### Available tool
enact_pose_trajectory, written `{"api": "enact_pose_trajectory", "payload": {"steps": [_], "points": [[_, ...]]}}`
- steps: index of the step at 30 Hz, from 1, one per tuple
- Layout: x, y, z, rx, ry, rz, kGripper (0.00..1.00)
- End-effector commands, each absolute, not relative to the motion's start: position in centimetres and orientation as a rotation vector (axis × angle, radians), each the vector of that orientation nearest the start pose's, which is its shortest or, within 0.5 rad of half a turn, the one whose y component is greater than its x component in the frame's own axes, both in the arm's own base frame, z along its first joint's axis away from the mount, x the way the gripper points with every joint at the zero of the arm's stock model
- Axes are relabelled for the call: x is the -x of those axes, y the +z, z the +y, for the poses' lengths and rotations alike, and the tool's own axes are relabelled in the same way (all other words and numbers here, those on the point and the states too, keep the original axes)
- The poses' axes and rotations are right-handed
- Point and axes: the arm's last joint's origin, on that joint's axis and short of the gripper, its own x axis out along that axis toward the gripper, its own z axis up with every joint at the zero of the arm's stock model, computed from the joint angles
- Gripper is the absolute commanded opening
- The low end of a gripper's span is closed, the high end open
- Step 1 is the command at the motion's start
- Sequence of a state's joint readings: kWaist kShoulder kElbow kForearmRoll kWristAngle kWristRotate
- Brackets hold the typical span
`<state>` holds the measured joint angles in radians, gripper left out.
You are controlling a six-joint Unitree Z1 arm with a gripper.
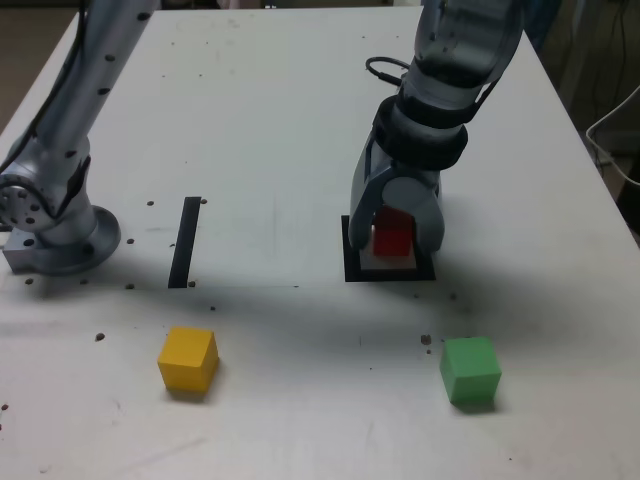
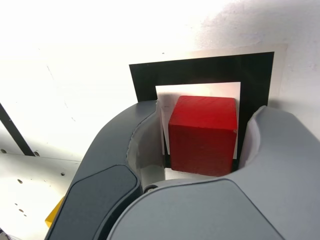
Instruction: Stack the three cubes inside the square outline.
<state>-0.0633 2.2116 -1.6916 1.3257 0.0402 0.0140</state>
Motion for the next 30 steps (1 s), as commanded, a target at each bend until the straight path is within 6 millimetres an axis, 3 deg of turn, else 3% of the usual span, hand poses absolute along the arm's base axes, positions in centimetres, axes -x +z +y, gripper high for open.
{"api": "enact_pose_trajectory", "payload": {"steps": [1, 7, 22, 30], "points": [[-39.3, 21.1, -2.3, -0.103, -0.028, 1.847, 0.99], [-39.0, 21.6, -2.2, -0.107, -0.023, 1.842, 0.99], [-36.7, 25.1, -2.5, -0.121, -0.021, 1.797, 0.99], [-33.7, 25.9, -3.6, -0.13, -0.048, 1.794, 0.99]]}}
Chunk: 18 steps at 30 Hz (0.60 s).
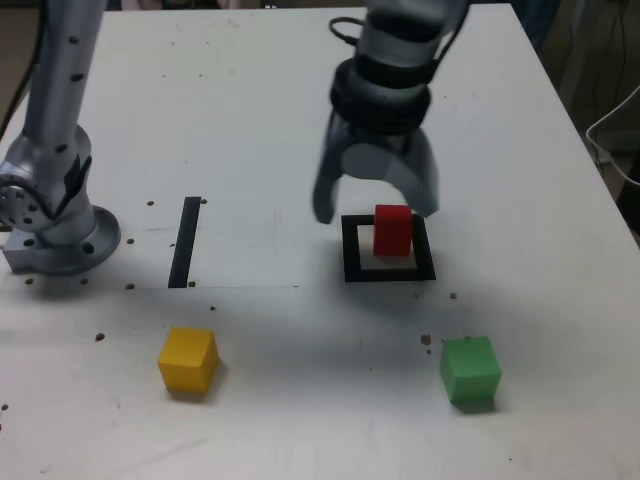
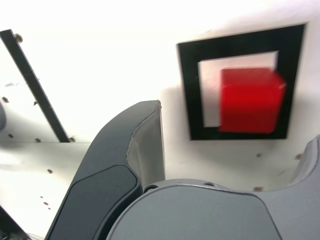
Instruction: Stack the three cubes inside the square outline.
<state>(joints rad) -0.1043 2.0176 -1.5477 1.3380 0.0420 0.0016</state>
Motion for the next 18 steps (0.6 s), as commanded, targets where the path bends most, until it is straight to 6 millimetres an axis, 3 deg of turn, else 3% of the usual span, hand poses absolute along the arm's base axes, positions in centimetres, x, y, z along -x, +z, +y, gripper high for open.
{"api": "enact_pose_trajectory", "payload": {"steps": [1, 8, 18], "points": [[-33.0, 25.9, -3.8, -0.124, -0.049, 1.797, 0.99], [-29.6, 27.4, -6.7, -0.125, -0.057, 1.756, 0.99], [-25.3, 28.6, -10.9, -0.223, -0.2, 1.728, 0.99]]}}
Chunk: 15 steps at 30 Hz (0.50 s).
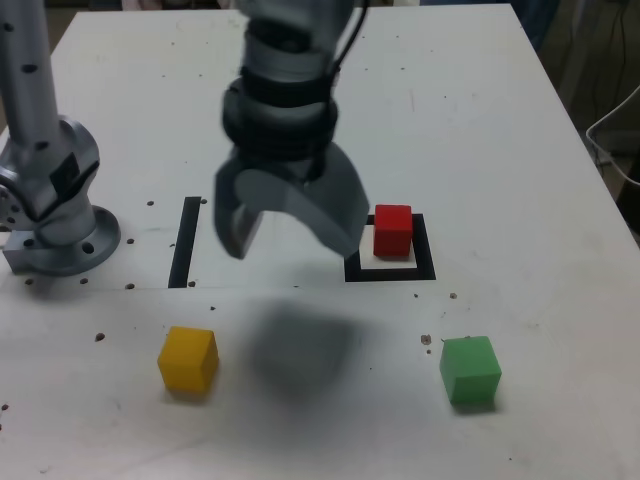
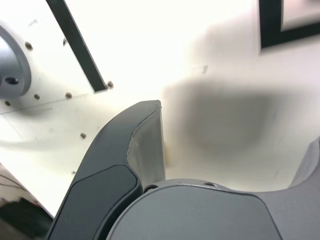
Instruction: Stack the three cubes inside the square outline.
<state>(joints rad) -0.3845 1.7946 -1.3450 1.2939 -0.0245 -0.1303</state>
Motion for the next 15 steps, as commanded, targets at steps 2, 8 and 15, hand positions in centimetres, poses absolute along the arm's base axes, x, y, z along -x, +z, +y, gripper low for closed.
{"api": "enact_pose_trajectory", "payload": {"steps": [2, 8, 15], "points": [[-24.6, 28.5, -11.4, -0.231, -0.222, 1.733, 0.99], [-22.8, 27.3, -12.1, -0.213, -0.259, 1.785, 0.99], [-21.3, 26.2, -12.7, -0.206, -0.256, 1.806, 0.99]]}}
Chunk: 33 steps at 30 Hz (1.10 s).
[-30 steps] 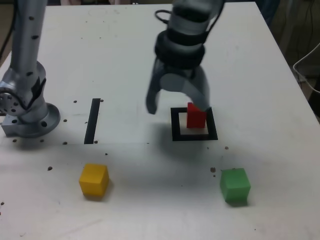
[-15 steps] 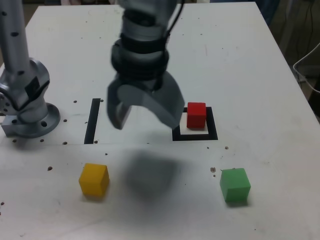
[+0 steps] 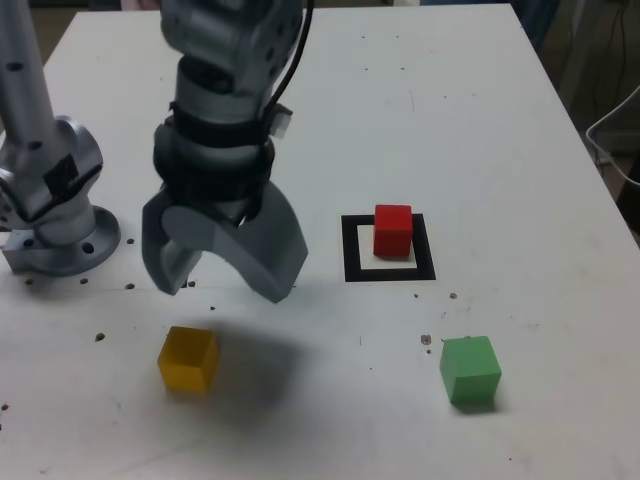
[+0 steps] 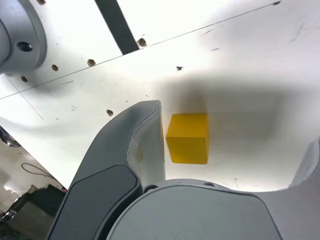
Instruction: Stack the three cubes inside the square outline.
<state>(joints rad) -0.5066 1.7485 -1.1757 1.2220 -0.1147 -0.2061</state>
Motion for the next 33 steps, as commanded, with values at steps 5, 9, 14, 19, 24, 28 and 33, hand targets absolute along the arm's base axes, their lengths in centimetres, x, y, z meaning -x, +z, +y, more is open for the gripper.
{"api": "enact_pose_trajectory", "payload": {"steps": [5, 9, 14, 19, 24, 28, 33], "points": [[-19.9, 25.3, -12.9, -0.207, -0.231, 1.848, 0.99], [-19.2, 24.8, -13.1, -0.211, -0.226, 1.856, 0.98], [-18.4, 24.4, -14.2, -0.211, -0.247, 1.814, 0.97], [-17.7, 24.1, -14.9, -0.202, -0.241, 1.786, 0.97], [-17.2, 23.1, -14.8, -0.192, -0.218, 1.794, 0.96], [-17.4, 22.5, -15.0, -0.181, -0.221, 1.78, 0.93], [-17.9, 21.8, -15.4, -0.158, -0.236, 1.764, 0.89]]}}
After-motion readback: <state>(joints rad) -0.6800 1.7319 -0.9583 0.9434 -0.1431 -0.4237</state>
